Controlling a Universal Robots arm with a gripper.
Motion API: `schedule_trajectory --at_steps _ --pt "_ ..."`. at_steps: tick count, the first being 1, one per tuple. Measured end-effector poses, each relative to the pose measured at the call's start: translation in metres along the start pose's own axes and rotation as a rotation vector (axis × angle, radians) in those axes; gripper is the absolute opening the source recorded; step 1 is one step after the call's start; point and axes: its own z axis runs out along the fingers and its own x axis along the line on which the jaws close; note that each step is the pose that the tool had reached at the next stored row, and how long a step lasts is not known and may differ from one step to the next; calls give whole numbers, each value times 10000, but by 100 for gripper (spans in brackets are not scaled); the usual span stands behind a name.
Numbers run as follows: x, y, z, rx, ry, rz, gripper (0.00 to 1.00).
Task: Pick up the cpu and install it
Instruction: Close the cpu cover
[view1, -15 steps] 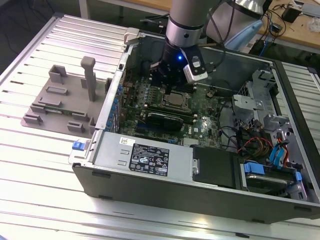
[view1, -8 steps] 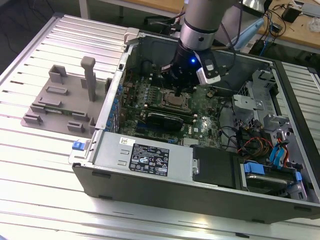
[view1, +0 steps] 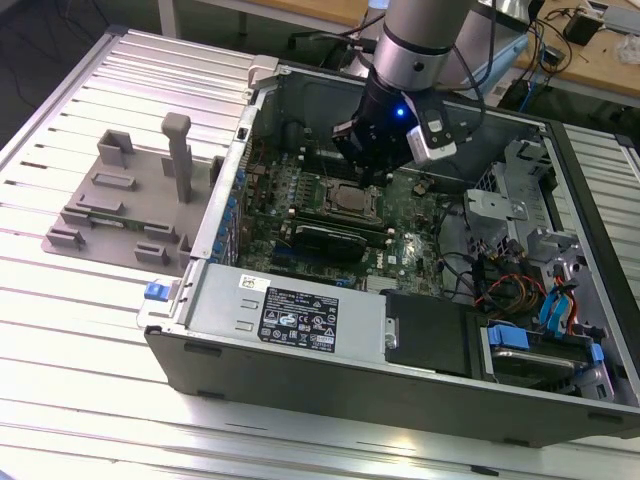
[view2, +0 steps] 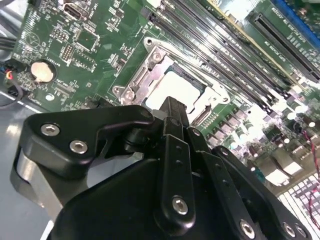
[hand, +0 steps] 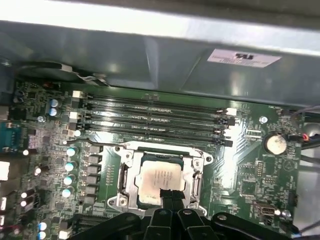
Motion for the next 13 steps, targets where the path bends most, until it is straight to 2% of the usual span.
schedule_trajectory --at_steps 2,5,13 --pt "5 1 -6 -3 -13 2 11" --pt "46 4 -13 9 -82 2 11" --pt "45 5 -29 7 -85 5 11"
